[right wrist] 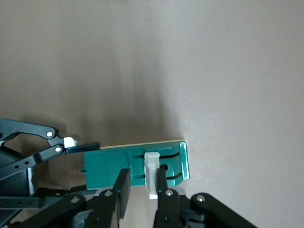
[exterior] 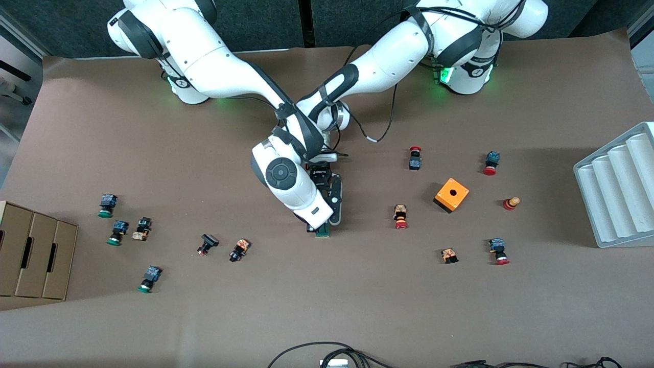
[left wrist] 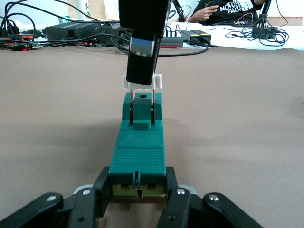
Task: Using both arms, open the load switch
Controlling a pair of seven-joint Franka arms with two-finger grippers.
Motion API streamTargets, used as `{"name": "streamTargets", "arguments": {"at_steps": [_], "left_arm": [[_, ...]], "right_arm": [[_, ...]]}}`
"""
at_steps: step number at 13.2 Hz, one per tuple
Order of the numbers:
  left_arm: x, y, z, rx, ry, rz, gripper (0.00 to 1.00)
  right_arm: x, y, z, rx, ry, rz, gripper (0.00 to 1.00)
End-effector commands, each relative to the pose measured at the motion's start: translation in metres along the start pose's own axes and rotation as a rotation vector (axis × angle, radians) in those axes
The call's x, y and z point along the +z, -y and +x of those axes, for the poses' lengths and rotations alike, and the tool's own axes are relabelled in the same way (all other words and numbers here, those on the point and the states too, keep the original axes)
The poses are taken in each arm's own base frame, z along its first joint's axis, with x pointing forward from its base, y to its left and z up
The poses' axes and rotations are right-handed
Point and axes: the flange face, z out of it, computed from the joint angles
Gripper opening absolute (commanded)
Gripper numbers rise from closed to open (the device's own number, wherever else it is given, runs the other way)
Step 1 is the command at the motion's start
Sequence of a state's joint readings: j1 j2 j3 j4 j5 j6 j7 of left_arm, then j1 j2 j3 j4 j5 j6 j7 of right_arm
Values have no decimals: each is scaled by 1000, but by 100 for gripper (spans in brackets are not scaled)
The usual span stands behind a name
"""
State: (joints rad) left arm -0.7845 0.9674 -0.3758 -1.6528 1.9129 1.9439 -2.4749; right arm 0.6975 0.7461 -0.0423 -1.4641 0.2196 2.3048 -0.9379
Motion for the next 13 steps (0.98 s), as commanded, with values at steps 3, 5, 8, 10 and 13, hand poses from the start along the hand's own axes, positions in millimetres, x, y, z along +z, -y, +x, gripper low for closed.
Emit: {"name": "streamTargets", "arguments": {"at_steps": [3, 5, 8, 10, 13], "left_arm": [[11, 2, 5, 2, -30, -3, 8], [11, 2, 5, 3, -30, -3, 8], [11, 2, 5, 2, -30, -3, 8], [11, 2, 5, 2, -30, -3, 8], [11, 2, 4, 4, -29, -3, 8]], "right_arm": [[0, 14, -3, 10, 24, 21, 29], [6, 18, -6, 14, 33, 30, 29], [4, 18, -5, 16, 32, 29, 29], [5, 20, -6, 16, 34, 31, 29], [7, 22, -9, 18, 40, 36, 29]]}}
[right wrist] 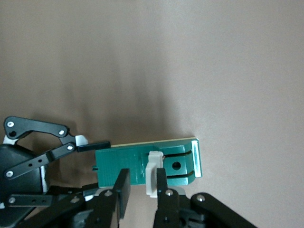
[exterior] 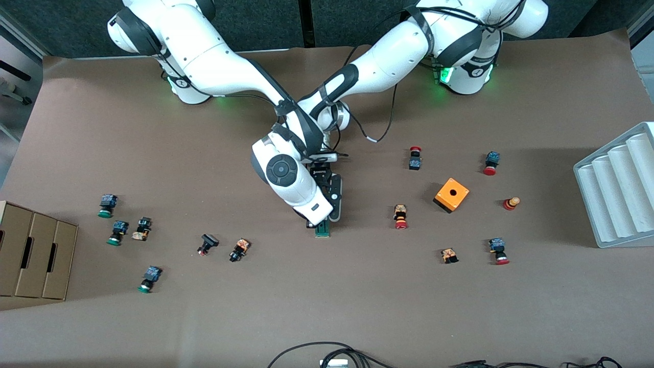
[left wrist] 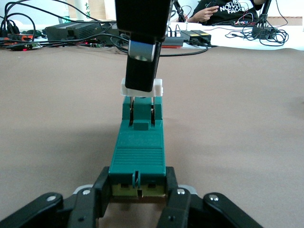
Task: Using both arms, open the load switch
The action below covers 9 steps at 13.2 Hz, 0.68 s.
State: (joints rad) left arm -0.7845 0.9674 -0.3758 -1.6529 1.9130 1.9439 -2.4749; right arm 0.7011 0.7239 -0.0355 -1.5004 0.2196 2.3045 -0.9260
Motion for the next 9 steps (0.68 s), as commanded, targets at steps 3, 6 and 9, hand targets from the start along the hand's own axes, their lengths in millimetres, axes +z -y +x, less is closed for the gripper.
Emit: {"name": "streamTargets", "arguments": {"at_steps": [3, 6, 9], "left_arm": [[11, 2, 5, 3, -30, -3, 8], [11, 2, 5, 2, -30, -3, 8], [11, 1, 6, 0, -31, -4, 8]], "right_arm": [[6, 13, -12, 14, 38, 25, 29], [8, 15, -12, 5, 49, 22, 29], [7, 19, -11, 25, 60, 18, 29]]}}
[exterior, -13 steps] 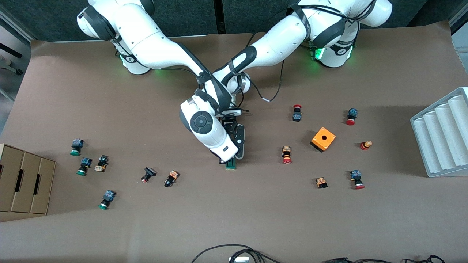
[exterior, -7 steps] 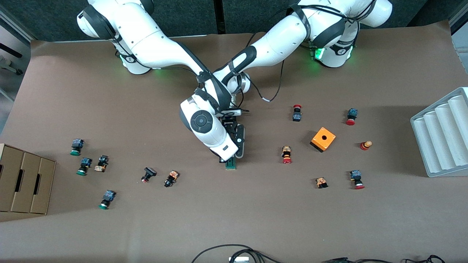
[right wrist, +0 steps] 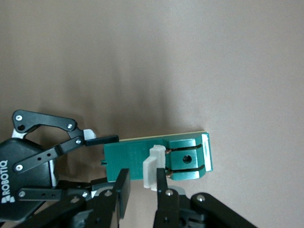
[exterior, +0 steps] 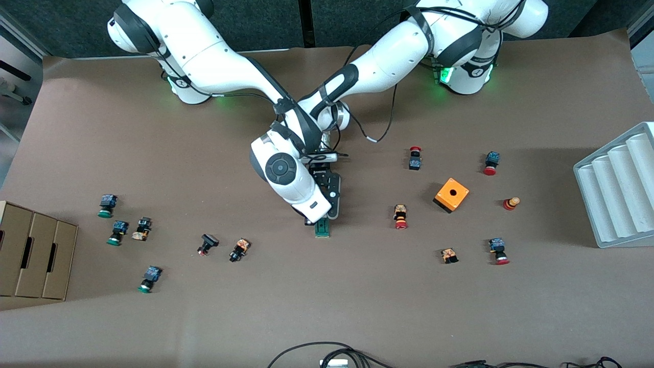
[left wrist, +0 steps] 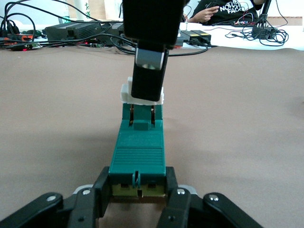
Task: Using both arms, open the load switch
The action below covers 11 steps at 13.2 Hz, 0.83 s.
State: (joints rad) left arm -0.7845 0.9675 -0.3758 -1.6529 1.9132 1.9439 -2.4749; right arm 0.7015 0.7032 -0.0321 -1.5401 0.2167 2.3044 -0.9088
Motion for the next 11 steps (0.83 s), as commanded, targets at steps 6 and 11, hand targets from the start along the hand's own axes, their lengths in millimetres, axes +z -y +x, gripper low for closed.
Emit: {"name": "streamTargets", "arguments": {"at_steps": [6, 11], "left_arm": [[11, 1, 6, 0, -30, -3, 8], [12, 2, 6, 1, -30, -1, 8]], "right_arm": [[11, 19, 1, 24, 59, -4, 29], [17, 23, 5, 25, 64, -11, 30]]}}
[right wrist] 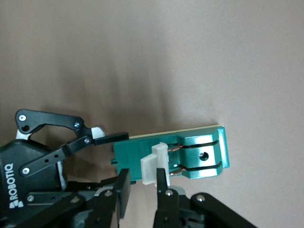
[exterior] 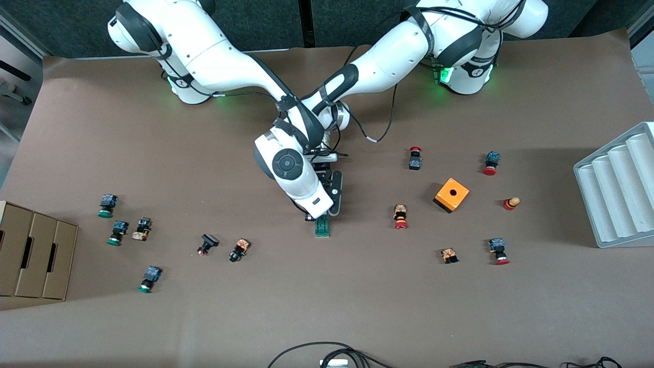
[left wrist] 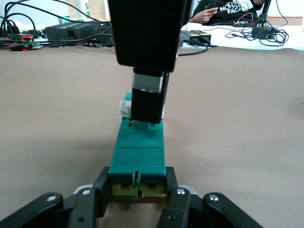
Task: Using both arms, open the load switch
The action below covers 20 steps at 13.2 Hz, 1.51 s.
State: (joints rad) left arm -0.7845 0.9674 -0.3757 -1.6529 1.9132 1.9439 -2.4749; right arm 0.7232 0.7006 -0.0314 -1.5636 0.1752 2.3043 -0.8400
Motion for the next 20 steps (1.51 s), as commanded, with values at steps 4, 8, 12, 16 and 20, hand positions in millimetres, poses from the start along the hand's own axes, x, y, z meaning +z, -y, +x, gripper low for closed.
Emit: {"name": "streamTargets", "arguments": {"at_steps": [4, 8, 12, 16, 20], "left_arm": [[12, 2, 6, 1, -30, -2, 8], [12, 2, 6, 1, -30, -2, 8], [12, 2, 6, 1, -30, -2, 8], [12, 2, 6, 1, -30, -2, 8], [12, 2, 6, 1, -30, -2, 8]], "right_arm": [[12, 10, 4, 28, 29, -36, 29], [17, 7, 2, 37, 31, -34, 30], [20, 7, 3, 40, 24, -44, 30], [22, 7, 3, 42, 25, -43, 30], [23, 6, 2, 41, 26, -44, 30]]}}
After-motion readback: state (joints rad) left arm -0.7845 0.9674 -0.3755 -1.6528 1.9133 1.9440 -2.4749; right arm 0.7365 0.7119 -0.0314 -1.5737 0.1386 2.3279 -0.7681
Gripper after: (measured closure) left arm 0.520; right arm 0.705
